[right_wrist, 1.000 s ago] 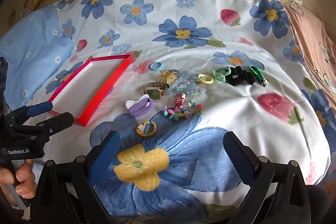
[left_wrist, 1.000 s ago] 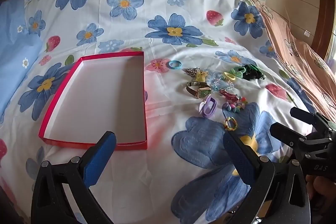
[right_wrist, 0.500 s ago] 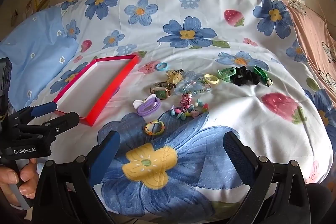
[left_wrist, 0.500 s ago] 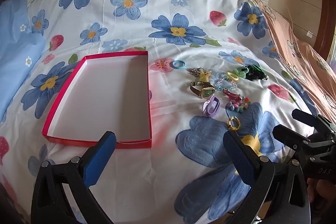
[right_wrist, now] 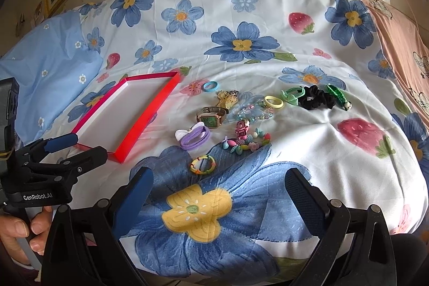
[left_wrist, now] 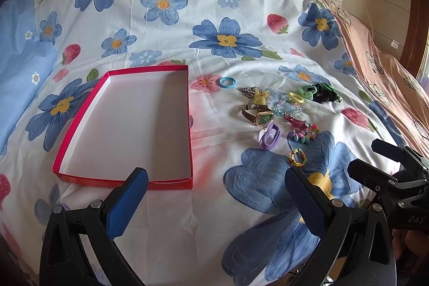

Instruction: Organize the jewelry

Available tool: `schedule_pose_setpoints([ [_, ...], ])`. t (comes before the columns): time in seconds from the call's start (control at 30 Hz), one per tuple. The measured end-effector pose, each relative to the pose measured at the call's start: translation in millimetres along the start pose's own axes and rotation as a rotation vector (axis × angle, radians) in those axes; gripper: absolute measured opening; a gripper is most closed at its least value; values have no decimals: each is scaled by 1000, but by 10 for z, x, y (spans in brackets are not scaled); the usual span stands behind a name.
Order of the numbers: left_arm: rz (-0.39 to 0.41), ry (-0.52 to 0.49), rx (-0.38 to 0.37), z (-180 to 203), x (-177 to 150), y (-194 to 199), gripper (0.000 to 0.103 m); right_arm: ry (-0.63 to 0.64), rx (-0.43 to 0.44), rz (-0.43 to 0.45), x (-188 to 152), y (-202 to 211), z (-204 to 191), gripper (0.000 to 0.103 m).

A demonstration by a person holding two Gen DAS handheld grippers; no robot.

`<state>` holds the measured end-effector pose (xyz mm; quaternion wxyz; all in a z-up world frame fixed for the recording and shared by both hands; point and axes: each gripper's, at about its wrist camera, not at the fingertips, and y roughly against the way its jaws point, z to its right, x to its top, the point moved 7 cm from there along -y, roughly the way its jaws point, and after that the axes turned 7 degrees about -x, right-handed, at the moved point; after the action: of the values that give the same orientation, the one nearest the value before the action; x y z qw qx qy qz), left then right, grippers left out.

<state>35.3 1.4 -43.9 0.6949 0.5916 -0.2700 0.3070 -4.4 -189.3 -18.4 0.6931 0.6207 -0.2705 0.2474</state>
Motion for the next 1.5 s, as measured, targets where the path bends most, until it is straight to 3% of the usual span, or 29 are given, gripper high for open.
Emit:
schedule_pose_setpoints([
  [0.73, 25, -4, 4, -46, 93, -24, 102, -5, 3, 35, 38, 49, -17, 99],
  [0.77, 29, -6, 6, 2, -15, 24, 102, -5, 3, 35, 42, 47, -19, 99],
  [1.5, 5, -7, -14, 17, -12, -74, 102, -6, 8, 36, 43, 22, -16, 99],
])
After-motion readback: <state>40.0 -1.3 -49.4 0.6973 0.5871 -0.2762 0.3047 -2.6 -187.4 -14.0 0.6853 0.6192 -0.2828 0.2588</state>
